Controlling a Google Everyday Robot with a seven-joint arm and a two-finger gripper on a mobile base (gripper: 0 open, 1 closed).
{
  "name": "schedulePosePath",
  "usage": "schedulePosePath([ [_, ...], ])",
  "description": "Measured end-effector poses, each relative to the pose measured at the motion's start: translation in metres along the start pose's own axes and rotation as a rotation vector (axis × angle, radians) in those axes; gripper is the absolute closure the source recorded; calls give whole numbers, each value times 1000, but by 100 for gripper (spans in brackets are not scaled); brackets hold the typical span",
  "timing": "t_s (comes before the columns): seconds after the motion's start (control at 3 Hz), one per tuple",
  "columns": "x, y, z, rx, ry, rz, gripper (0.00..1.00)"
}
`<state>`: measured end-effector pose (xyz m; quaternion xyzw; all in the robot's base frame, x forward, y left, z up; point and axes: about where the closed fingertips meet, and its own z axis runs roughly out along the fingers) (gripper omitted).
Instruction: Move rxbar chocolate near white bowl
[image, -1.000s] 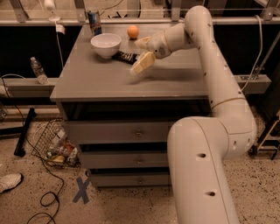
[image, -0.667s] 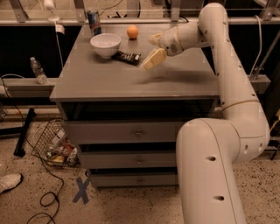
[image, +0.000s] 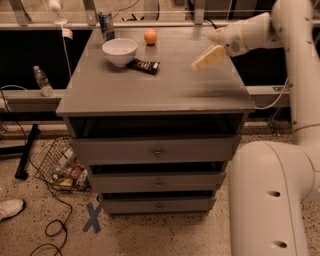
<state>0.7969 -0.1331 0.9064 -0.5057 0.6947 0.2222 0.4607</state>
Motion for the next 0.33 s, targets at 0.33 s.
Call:
schedulePosePath([
  [0.33,3,-1,-4,5,1,5,0],
])
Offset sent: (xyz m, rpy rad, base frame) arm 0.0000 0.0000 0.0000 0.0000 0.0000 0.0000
